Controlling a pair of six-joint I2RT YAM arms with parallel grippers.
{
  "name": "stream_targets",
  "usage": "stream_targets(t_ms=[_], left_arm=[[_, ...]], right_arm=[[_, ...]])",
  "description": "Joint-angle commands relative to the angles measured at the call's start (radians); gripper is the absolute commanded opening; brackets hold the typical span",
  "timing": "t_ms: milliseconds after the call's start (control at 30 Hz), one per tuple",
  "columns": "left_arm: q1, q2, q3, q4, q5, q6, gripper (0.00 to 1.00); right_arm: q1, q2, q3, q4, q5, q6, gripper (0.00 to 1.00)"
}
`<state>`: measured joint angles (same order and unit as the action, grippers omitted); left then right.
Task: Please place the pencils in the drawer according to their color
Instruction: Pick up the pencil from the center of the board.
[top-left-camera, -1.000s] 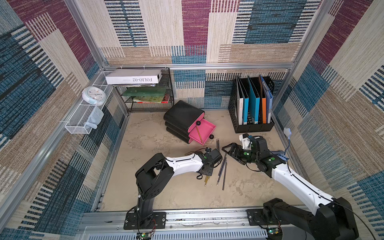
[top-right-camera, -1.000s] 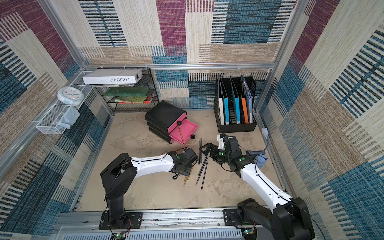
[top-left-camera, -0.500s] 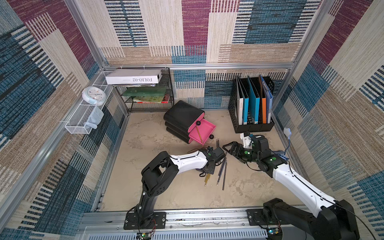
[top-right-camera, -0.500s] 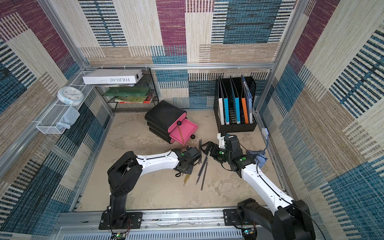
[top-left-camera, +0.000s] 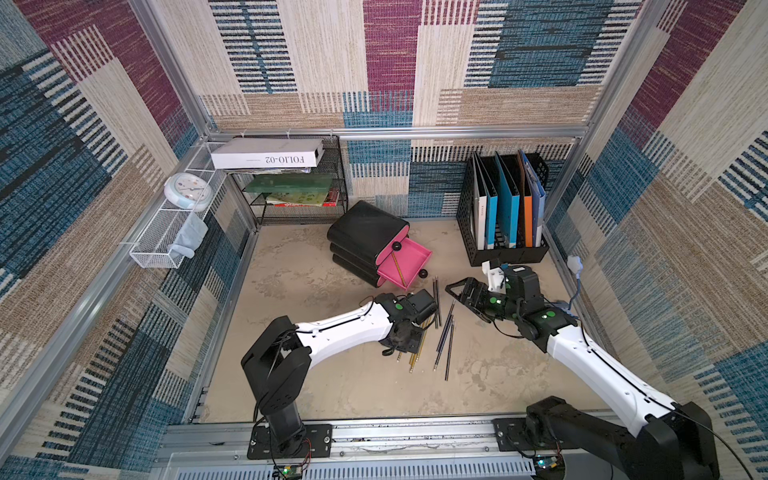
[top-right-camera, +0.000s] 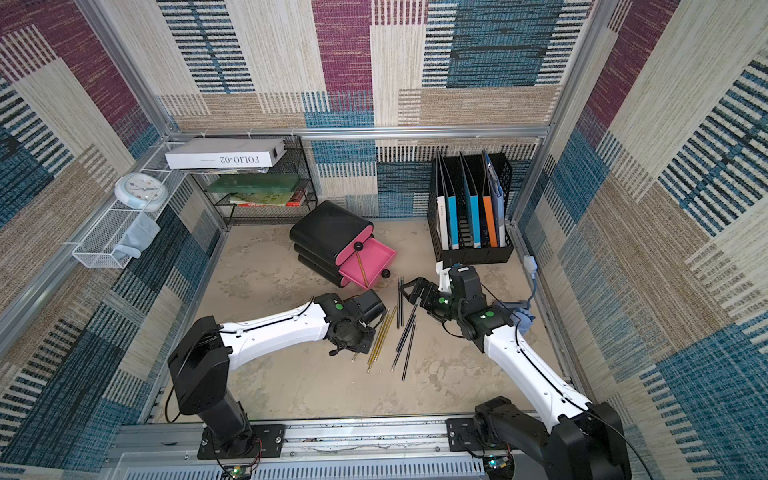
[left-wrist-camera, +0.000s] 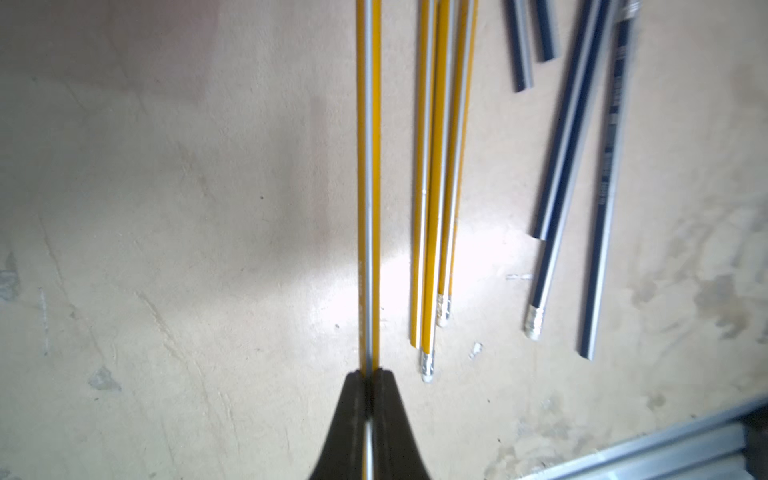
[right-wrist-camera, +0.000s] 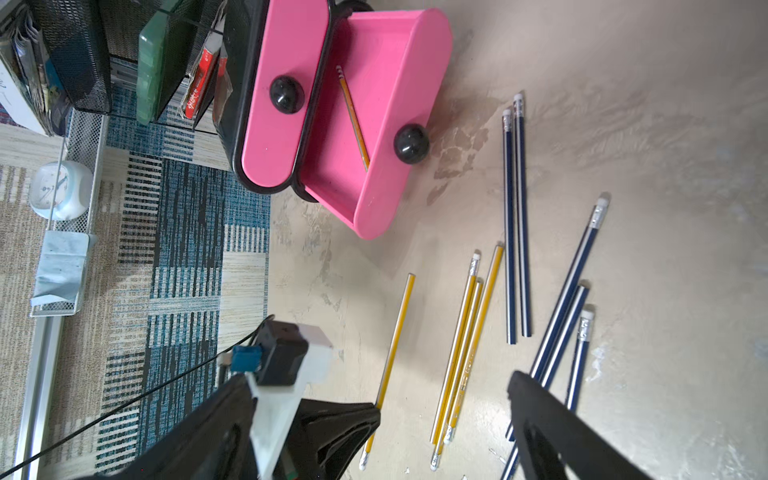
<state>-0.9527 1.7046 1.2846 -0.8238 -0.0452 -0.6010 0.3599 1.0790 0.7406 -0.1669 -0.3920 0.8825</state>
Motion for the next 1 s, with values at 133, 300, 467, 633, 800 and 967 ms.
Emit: stream_targets(t_ms=[133, 300, 467, 633, 800, 967], left_arm=[[-0.001, -0.142, 0.004, -0.034, 0.091, 0.015, 0.00], [0.004, -0.195, 0.043, -0.015, 0.089, -0.007, 0.00], [0.046, -0.174, 0.122, 0.011, 0.072, -0.048, 0.00], [0.110, -0.104, 0.248, -0.014, 0.046, -0.082, 0.00], [0.170, -0.020, 0.358, -0.048, 0.038, -0.124, 0.00], [0.220, 0.074, 0.450, -0.075, 0.061, -0.160, 0.00]], right_arm=[[-0.001, -0.016, 0.003, -0.036, 0.050, 0.061, 0.99], [-0.001, -0.009, 0.015, -0.034, 0.076, 0.101, 0.99], [-0.001, 0.002, 0.041, -0.020, 0.105, 0.143, 0.99], [0.001, 0.041, 0.075, -0.001, 0.101, 0.153, 0.99], [0.000, 0.113, 0.148, 0.003, 0.077, 0.137, 0.99], [0.001, 0.179, 0.237, -0.008, 0.037, 0.102, 0.99]])
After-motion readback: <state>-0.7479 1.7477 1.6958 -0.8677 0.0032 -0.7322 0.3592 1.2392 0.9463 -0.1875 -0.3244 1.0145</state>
